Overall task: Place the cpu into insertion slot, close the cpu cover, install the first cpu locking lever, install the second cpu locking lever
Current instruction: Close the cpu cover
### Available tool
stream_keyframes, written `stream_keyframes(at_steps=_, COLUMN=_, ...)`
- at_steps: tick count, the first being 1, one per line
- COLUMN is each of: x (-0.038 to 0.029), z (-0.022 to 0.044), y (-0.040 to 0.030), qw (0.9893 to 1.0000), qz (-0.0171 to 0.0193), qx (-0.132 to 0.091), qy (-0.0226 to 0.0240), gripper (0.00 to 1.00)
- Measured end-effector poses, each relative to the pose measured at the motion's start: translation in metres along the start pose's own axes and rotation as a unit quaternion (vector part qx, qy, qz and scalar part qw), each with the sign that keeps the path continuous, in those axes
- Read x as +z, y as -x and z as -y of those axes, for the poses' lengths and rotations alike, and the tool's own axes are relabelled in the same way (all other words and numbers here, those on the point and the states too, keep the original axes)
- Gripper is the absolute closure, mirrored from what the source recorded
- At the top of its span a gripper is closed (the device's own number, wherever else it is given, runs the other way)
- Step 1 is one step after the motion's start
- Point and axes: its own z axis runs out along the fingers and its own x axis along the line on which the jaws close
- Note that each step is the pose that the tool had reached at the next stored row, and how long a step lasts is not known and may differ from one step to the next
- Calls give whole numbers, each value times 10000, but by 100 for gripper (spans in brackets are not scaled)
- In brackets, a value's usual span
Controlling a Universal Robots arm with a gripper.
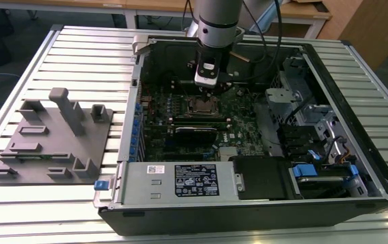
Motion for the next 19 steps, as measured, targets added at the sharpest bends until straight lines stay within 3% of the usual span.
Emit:
stream_keyframes(at_steps=13, x=2, z=0, y=0, qw=9999, qz=0, qx=-134, qy=1, gripper=90)
stream_keyframes(at_steps=19, x=4, z=0, y=0, qw=9992, qz=0, qx=-402, qy=5, gripper=90)
